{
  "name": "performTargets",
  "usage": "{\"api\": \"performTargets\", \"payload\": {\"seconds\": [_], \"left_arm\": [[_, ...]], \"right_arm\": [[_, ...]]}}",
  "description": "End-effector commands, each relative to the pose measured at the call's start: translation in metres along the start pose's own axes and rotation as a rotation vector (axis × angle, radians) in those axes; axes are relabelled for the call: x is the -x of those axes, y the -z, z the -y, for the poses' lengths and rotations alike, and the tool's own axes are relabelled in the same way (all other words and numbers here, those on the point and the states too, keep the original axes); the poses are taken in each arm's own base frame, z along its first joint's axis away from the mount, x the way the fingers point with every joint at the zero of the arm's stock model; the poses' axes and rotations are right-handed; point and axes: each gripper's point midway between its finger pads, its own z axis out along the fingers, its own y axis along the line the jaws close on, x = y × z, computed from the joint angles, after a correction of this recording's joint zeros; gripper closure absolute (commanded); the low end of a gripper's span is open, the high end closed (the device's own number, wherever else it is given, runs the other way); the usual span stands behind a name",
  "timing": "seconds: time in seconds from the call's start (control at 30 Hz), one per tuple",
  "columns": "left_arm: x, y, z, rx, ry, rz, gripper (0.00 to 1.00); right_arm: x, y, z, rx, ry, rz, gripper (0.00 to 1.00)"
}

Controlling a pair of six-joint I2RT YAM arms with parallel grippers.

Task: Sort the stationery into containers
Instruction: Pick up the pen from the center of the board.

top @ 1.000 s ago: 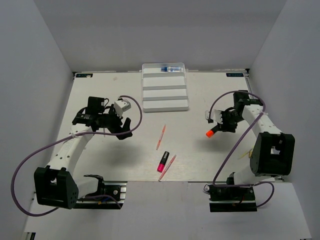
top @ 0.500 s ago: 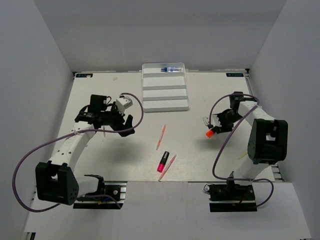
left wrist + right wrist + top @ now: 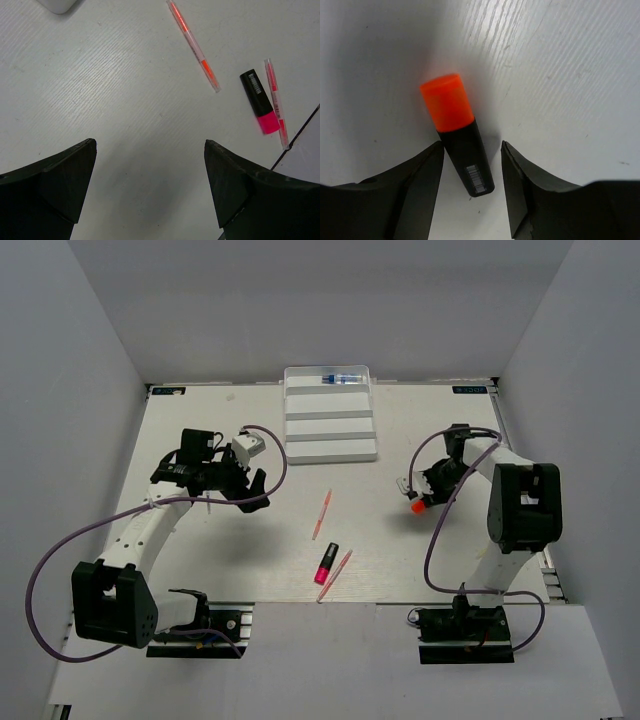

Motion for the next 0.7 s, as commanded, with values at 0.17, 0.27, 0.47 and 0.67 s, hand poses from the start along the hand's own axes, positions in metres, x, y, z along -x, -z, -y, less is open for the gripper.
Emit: {"api": "performTargets", "payload": {"seconds": [0.17,0.27,0.47,0.67], "left_arm": [[0.006,0.002,-0.001,0.012,-0.032,0.016,0.02],[0.004,0.002,-0.001,0.015,-0.035,0.012,0.02],[0.003,0.001,-0.002,0.014,-0.034,0.011,0.02],[0.003,0.001,-0.002,0.019,-0.037,0.014,0.02]], "right_arm": [[0.007,-0.011,0.007,0.07,0.056,0.014,0.56],[0.008,-0.017,-0.003,0.116,0.042,0.021,0.6],[0.012,-0.024,-0.018,0.178,-0.021,0.022,0.69],[0.024,-0.01,0.011,0.109,-0.077,0.041,0.88]]}}
